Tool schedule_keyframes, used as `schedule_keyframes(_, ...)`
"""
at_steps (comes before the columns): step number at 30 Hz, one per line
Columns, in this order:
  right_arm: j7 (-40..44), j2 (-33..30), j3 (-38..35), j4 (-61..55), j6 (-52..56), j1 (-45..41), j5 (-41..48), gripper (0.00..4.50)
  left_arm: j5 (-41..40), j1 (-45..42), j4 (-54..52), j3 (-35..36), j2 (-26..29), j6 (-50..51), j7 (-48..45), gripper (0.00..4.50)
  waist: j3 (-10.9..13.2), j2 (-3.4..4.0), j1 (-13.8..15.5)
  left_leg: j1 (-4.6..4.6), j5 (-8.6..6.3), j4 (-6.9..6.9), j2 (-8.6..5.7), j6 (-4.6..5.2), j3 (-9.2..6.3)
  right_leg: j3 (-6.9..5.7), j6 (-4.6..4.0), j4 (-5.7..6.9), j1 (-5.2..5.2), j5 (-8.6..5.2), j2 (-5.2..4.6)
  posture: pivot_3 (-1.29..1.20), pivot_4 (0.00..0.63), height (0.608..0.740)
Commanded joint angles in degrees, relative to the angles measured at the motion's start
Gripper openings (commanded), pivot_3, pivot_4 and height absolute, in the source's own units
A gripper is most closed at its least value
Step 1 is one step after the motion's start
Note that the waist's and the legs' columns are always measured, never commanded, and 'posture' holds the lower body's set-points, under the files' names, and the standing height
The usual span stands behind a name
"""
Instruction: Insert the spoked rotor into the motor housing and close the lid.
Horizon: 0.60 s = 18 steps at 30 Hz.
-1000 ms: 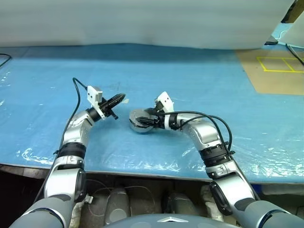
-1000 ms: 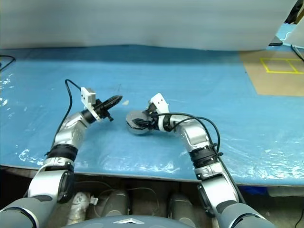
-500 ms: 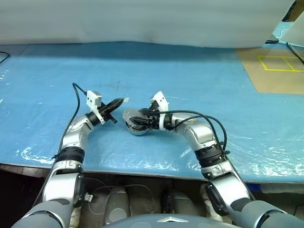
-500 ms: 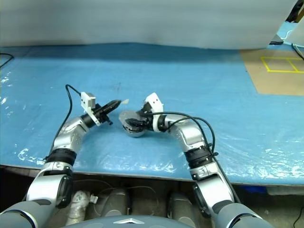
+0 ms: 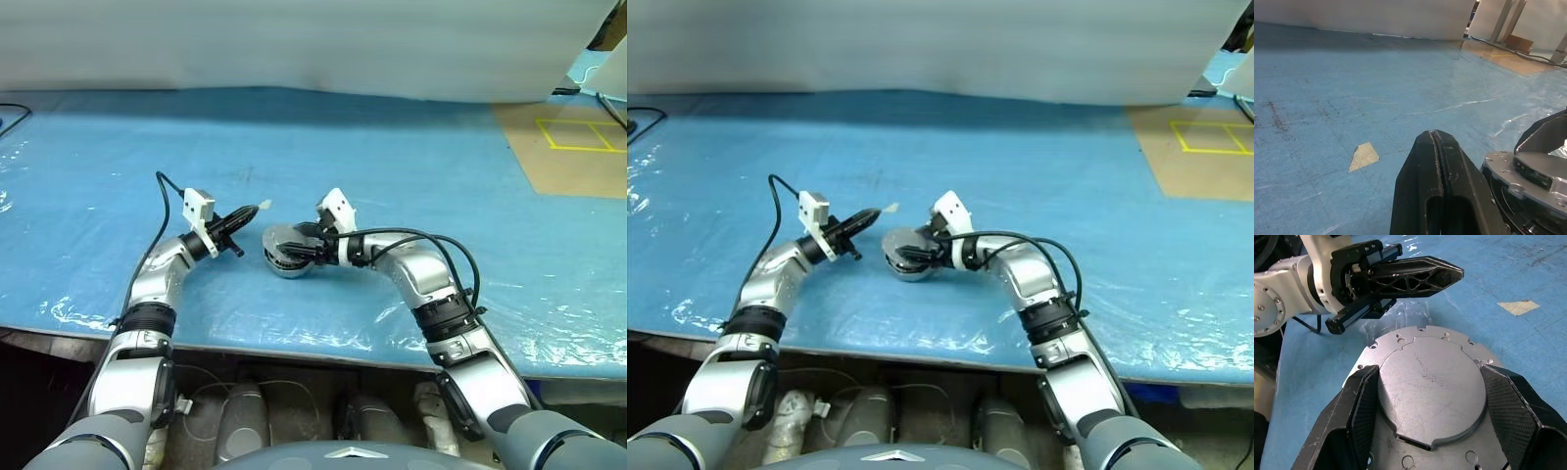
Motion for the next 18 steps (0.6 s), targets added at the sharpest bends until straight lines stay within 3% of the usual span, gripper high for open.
schedule_keyframes(1, 0.2, -0.06, 2.11, 0.73, -2.35, 0.87, -1.55, 2.92, -0.52, -0.06, -1.65, 0.26, 0.06, -0.24, -0.35, 0.0, 0.0, 0.0, -0.02, 0.0, 0.0, 0.0, -0.01, 0.0, 0.0, 0.0, 0.0, 0.01, 0.0, 0.0, 0.0, 0.0, 0.15, 0.74)
schedule_keyframes(18, 0.31, -2.76, 5.74, 9.03, -11.07, 1.41, -7.92, 2.92, -3.75, 5.23, -13.88, -1.63, 3.12, 7.16, -9.63, 0.0, 0.0, 0.0, -0.04, 0.13, 0.0, 0.13, 0.0, 0.01, 0.01, 0.05, -0.02, 0.23, 0.07, 0.0, -0.03, 0.0, 0.15, 0.74)
